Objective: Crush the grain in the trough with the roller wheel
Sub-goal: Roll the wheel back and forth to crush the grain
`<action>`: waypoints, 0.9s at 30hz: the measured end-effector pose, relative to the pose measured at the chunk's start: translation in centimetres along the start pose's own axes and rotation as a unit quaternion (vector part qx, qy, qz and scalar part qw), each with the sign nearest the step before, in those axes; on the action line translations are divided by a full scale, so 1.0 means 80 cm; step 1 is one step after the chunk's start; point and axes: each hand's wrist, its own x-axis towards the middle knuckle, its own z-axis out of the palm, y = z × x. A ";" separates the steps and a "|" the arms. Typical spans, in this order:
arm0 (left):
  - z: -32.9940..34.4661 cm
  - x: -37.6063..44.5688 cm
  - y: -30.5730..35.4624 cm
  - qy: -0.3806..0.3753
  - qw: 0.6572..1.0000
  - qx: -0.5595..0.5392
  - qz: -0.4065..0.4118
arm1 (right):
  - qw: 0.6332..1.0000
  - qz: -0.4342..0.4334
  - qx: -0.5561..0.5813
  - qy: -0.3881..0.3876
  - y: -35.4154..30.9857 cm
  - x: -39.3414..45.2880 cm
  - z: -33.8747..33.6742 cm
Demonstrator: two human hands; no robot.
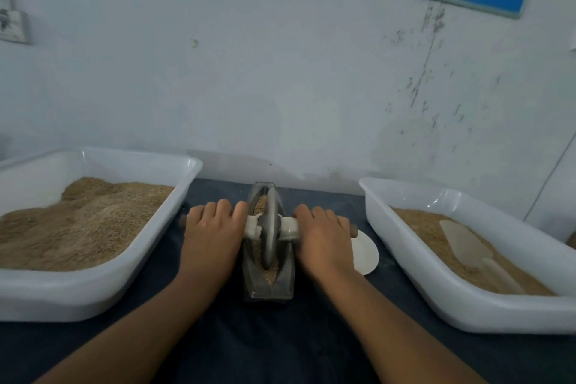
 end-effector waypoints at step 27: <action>0.053 0.076 -0.018 -0.003 0.999 -0.002 0.044 | 0.986 0.013 -0.009 -0.167 0.018 0.096 0.022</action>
